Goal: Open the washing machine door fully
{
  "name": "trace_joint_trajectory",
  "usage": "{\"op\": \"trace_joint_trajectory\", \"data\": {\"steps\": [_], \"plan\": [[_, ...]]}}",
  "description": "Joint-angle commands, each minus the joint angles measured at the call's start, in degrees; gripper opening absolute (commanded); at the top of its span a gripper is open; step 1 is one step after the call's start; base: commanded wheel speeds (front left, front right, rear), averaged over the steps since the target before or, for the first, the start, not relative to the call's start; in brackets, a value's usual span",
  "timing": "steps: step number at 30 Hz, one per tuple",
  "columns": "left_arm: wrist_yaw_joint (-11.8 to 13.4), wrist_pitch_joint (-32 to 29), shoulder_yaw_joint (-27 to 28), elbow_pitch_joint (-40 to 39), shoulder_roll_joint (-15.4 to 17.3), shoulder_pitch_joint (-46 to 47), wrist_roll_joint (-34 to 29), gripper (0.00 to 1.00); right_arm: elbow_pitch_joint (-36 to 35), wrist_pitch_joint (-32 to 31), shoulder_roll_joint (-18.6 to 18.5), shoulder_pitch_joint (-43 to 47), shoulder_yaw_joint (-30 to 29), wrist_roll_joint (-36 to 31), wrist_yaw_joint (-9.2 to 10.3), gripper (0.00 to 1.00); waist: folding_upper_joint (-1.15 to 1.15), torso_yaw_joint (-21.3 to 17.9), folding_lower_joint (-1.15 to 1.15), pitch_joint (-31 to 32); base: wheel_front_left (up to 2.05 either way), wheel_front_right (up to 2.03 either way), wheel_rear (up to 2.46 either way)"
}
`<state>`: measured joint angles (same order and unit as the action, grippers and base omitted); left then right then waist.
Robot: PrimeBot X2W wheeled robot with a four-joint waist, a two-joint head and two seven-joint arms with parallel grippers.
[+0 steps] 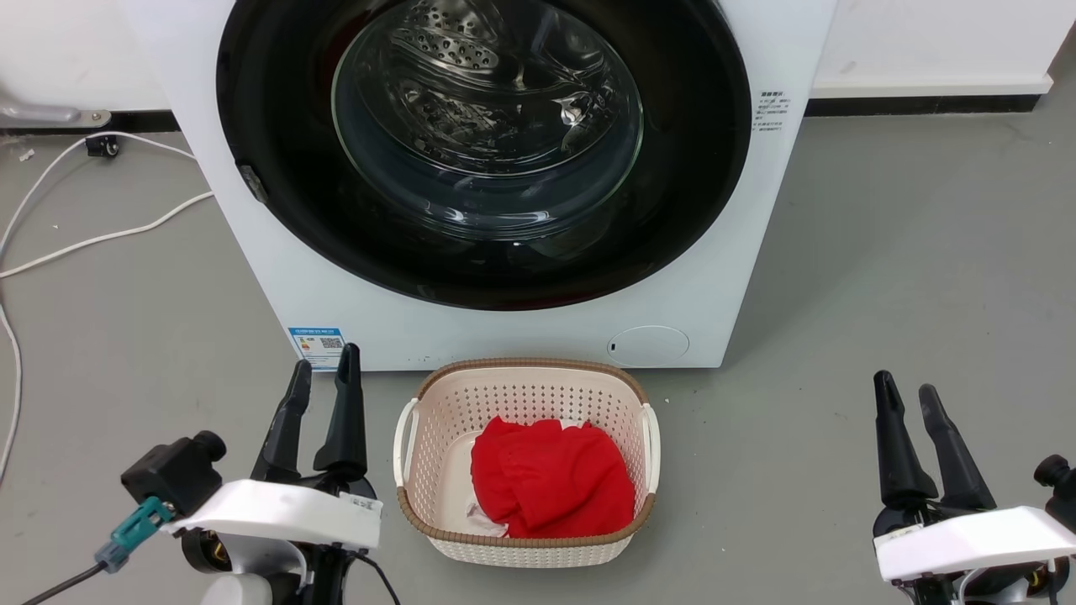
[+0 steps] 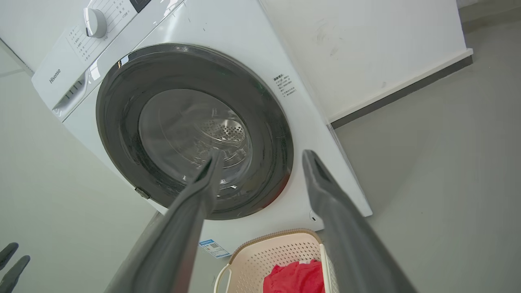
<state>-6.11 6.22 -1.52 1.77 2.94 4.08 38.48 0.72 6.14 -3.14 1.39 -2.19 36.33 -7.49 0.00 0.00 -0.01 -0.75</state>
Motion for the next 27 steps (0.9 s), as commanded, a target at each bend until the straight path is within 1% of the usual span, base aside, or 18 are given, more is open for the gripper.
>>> {"op": "trace_joint_trajectory", "data": {"steps": [1, 15, 27], "plan": [[0.3, 0.6, -0.5, -0.7, 0.4, 0.3, -2.4, 1.00, -0.8, 0.6, 0.1, -0.3, 0.2, -2.5, 0.00, 1.00, 0.00, 0.0, 0.00, 0.0, 0.00, 0.00, 0.00], [3.1, 2.8, -3.4, -0.4, 2.0, 0.0, -13.0, 1.00, -2.1, 1.0, 0.1, 0.5, 0.3, -12.3, 0.00, 1.00, 0.00, 0.1, 0.00, 0.1, 0.00, 0.00, 0.00], [6.1, 4.4, -5.3, -1.2, 3.2, -0.2, -19.6, 1.00, -3.6, 0.7, 0.2, 0.6, 0.1, -19.1, 0.00, 1.00, 0.00, 0.1, 0.00, -0.1, 0.00, 0.00, 0.00]]}}
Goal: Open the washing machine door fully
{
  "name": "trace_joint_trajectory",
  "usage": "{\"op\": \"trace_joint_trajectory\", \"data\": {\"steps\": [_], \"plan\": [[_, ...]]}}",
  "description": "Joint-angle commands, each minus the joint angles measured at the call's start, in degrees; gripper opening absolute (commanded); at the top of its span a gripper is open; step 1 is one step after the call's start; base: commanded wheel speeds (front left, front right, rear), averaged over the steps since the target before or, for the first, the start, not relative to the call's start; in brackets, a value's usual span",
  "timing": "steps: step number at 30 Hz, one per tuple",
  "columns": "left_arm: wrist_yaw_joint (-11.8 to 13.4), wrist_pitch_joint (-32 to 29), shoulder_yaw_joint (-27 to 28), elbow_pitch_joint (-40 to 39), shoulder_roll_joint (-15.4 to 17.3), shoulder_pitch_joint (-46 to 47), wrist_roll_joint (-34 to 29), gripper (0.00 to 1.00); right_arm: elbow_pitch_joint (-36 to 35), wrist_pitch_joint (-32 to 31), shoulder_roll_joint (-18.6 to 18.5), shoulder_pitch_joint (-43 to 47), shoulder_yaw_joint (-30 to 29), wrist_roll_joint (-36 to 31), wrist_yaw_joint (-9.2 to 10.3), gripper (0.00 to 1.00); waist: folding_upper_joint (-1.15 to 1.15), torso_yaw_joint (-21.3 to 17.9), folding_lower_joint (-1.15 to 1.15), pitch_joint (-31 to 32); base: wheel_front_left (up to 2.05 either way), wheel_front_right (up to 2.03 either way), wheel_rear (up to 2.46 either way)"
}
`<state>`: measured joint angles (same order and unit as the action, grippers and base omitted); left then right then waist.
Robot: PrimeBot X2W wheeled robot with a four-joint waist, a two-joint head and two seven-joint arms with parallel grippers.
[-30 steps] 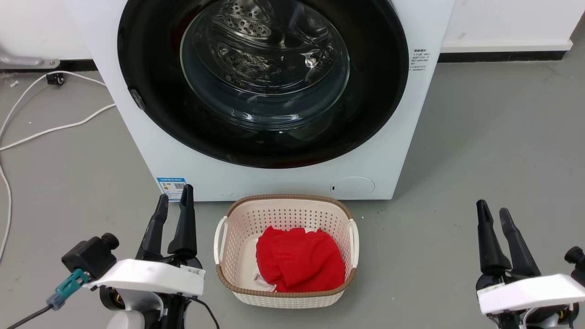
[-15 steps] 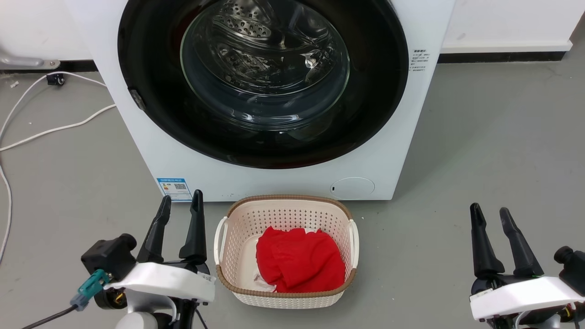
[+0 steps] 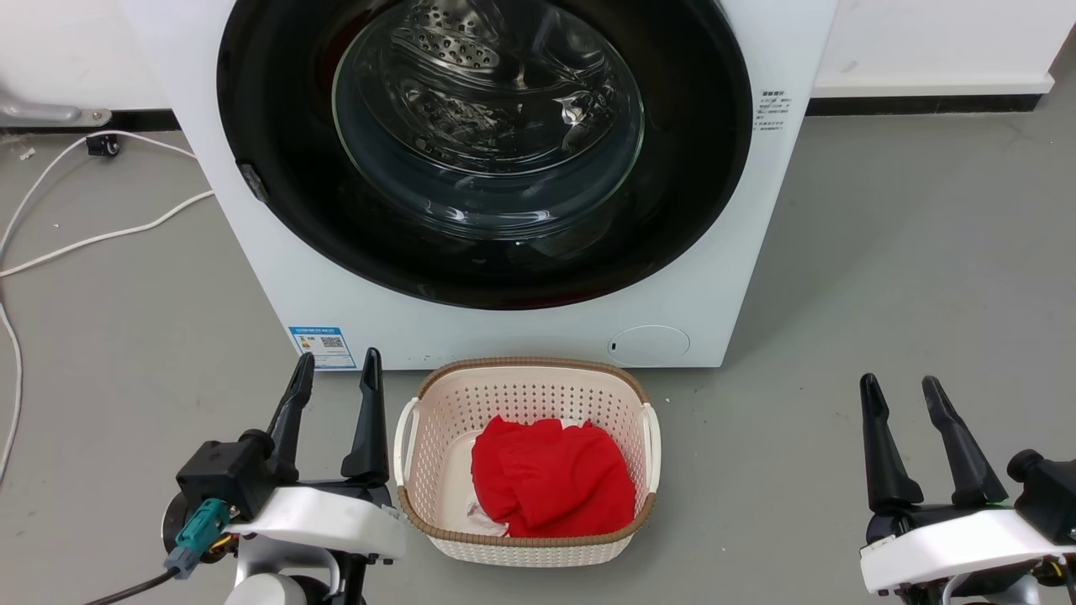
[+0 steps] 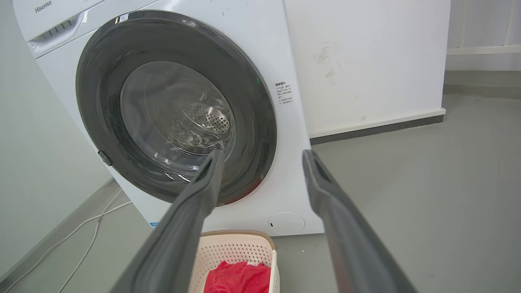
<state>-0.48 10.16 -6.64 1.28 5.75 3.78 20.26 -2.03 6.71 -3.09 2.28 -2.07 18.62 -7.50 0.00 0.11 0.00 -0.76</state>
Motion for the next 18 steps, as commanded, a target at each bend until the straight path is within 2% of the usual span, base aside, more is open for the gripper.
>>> {"op": "trace_joint_trajectory", "data": {"steps": [1, 9, 18], "plan": [[0.6, 0.6, -0.2, -0.8, 0.5, 0.1, -1.8, 1.00, -0.9, 0.2, 0.2, -0.4, 0.0, -1.8, 0.02, 1.00, 0.00, 0.0, 0.00, -0.1, 0.00, 0.00, 0.00], [1.6, 1.6, -0.6, -1.3, 0.9, -0.1, -5.1, 1.00, -1.1, 0.0, 0.2, -0.2, -0.1, -5.6, 0.02, 1.00, 0.00, 0.0, 0.00, -0.3, 0.00, 0.00, 0.00], [1.8, 2.6, -1.0, -0.7, 0.7, -0.5, -8.3, 1.00, -0.9, -0.5, 0.2, 0.2, 0.0, -9.0, 0.02, 1.00, 0.00, 0.1, 0.00, -0.3, 0.00, 0.00, 0.00]]}}
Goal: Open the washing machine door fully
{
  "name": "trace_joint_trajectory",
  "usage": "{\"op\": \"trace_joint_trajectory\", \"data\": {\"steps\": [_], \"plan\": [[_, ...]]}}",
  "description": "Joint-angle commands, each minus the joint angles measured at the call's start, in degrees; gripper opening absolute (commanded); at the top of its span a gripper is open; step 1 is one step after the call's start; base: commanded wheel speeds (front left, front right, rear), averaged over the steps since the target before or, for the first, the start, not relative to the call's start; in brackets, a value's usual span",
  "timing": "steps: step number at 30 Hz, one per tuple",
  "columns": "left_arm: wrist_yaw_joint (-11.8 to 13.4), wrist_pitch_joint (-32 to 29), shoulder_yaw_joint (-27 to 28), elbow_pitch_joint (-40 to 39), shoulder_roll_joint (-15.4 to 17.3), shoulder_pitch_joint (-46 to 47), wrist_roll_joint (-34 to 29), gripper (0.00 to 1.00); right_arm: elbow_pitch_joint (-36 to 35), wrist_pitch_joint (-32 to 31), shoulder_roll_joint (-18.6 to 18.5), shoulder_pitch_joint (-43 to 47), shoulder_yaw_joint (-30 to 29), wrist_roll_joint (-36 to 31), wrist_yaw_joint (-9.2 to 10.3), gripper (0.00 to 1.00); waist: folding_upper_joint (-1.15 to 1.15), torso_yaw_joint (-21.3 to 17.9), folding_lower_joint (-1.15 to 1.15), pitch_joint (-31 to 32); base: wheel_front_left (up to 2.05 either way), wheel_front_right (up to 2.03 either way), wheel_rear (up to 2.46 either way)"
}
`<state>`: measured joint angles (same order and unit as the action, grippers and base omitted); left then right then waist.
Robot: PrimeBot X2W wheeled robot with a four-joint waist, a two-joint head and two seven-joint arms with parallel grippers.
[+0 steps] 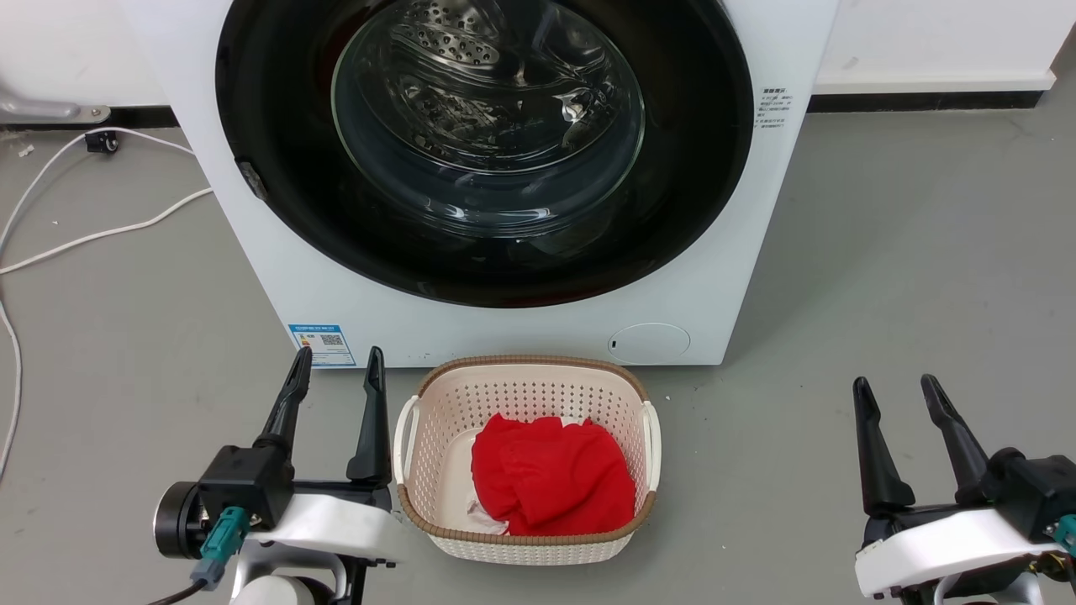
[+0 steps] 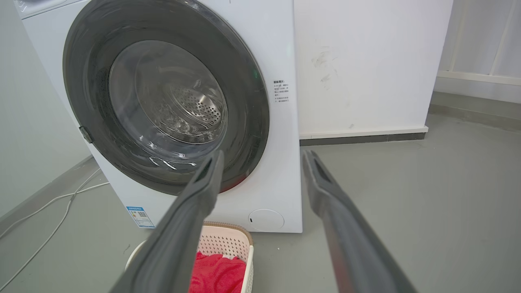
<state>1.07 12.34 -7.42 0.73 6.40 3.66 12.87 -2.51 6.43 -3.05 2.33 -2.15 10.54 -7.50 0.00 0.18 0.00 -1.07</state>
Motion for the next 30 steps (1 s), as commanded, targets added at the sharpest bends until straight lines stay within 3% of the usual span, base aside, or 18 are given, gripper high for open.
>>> {"op": "trace_joint_trajectory", "data": {"steps": [1, 23, 30], "plan": [[0.2, 0.5, -0.2, -0.1, 0.0, -0.4, -1.2, 1.00, -0.5, -0.3, 0.2, 0.1, 0.1, -1.4, 0.02, 1.00, 0.00, 0.0, 0.00, 0.0, 0.00, 0.00, 0.00], [-1.9, 2.7, 1.5, 1.6, -2.2, -1.0, -7.8, 1.00, 0.3, -0.2, 0.3, 0.9, -0.1, -6.7, 0.02, 1.00, 0.00, 0.2, 0.00, -0.2, 0.00, 0.00, 0.00], [-2.8, 2.9, 2.5, 2.4, -2.8, -1.2, -7.3, 1.00, 1.2, -0.3, 0.3, 0.7, 0.0, -5.2, 0.02, 1.00, 0.00, 0.2, 0.00, -0.1, 0.00, 0.00, 0.00]]}}
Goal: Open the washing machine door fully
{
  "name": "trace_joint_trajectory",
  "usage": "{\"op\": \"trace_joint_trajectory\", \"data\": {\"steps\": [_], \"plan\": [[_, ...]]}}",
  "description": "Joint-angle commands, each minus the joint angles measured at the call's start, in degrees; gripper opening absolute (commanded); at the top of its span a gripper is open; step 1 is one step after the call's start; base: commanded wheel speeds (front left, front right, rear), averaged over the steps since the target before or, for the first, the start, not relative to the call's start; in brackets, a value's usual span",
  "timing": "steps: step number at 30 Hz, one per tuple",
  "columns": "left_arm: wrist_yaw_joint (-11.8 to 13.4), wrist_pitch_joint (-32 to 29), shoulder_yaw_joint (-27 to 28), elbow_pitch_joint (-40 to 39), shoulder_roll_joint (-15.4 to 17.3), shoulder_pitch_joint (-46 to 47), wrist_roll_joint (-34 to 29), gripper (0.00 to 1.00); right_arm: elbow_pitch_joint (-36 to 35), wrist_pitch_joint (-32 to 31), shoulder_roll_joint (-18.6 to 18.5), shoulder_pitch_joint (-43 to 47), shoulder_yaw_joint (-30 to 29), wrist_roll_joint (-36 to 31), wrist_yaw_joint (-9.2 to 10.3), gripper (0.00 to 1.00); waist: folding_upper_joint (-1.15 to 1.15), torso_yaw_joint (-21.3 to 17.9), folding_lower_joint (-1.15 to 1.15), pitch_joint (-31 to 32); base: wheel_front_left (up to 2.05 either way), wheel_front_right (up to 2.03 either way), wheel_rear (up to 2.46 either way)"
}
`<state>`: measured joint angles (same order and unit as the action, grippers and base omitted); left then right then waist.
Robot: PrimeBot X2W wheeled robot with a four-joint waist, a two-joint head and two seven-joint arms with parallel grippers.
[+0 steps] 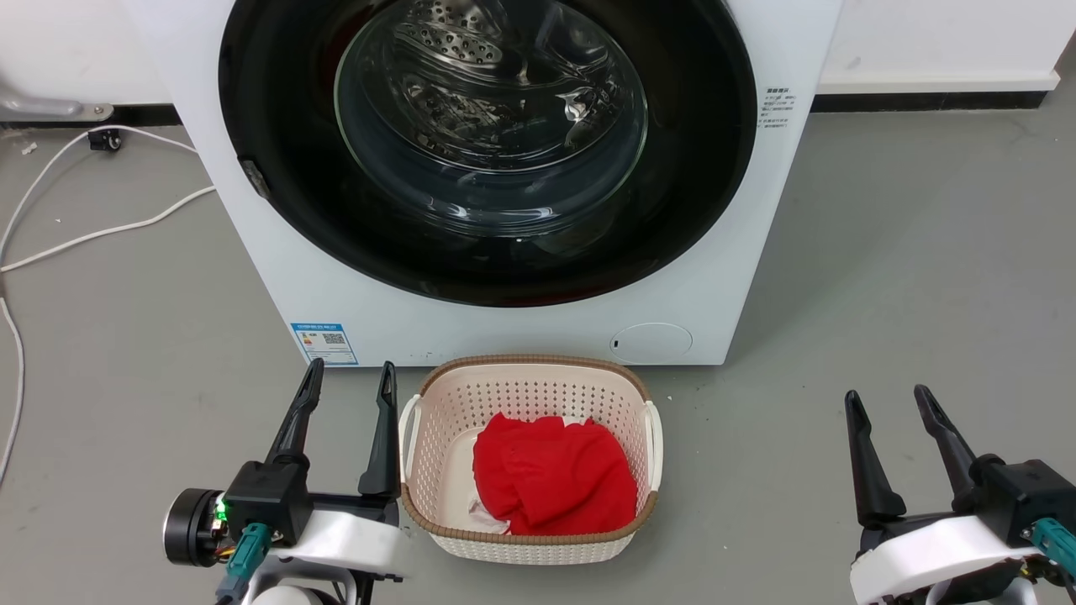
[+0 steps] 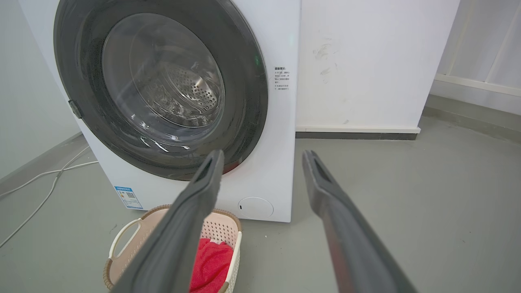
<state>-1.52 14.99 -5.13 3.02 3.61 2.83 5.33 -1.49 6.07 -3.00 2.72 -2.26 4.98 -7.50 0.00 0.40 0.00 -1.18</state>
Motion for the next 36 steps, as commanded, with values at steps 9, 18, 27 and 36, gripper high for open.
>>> {"op": "trace_joint_trajectory", "data": {"steps": [9, 18, 27, 36], "plan": [[-0.9, 0.3, 0.9, 1.1, -0.5, -0.5, 0.4, 1.00, 1.0, -0.1, 0.2, 0.2, 0.2, 1.3, 0.02, 1.00, 0.00, 0.1, 0.00, 0.3, 0.00, 0.00, 0.00], [-0.9, 0.3, 1.0, 1.5, -0.7, -0.4, -0.1, 1.00, 1.3, -0.3, 0.2, 0.0, 0.1, 1.9, 0.02, 1.00, 0.00, 0.2, 0.00, 0.1, 0.00, 0.00, 0.00], [-1.0, 0.3, 1.0, 1.6, -0.7, -0.5, -0.1, 1.00, 1.7, 0.5, 0.2, -0.3, 0.4, 5.6, 0.02, 0.00, 0.00, 0.1, 0.00, 0.3, 0.00, 0.00, 0.00], [-0.8, 0.3, 0.5, 1.9, -0.7, -0.5, 0.5, 1.00, 0.6, 6.6, 0.2, 0.1, 2.6, 44.9, 0.02, 0.00, 0.00, 0.6, 0.00, 0.6, 0.00, 0.00, 0.00]]}}
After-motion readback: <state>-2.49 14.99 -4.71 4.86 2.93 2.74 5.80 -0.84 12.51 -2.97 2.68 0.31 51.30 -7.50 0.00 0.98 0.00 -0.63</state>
